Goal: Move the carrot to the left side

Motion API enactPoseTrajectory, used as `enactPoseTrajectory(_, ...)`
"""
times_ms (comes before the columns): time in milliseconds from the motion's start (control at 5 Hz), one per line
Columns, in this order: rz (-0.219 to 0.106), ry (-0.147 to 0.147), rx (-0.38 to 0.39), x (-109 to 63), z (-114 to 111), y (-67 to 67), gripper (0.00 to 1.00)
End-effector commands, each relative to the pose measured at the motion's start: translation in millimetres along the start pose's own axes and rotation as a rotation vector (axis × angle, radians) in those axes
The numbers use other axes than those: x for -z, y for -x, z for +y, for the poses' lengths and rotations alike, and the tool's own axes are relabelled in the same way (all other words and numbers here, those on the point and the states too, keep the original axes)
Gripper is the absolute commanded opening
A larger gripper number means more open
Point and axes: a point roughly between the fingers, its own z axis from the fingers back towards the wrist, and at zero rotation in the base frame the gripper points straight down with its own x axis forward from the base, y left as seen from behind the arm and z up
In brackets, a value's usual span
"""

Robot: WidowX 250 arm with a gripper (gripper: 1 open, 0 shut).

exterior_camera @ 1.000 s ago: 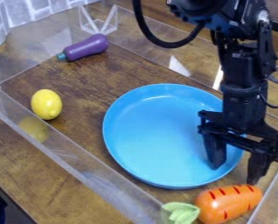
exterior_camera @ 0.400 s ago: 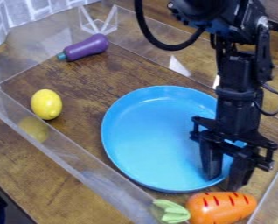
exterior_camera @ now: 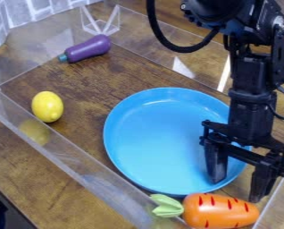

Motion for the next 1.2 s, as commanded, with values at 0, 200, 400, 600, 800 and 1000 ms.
enactPoseTrajectory(0,0.027,-0.02,0.031,1.4,6.1,0.7,1.0)
enactPoseTrajectory(200,0.027,-0.021,-0.009,3.2,7.9,1.7,1.0)
enactPoseTrajectory(400,0.028,-0.022,-0.049,4.7,9.6,3.0,1.0)
enactPoseTrajectory(600,0.04,-0.035,-0.042,5.8,11.2,4.4,1.0)
enactPoseTrajectory(800,0.052,-0.048,-0.034,6.9,11.4,5.8,1.0)
enactPoseTrajectory(1000,0.048,-0.044,-0.093,8.0,12.7,8.9,1.0)
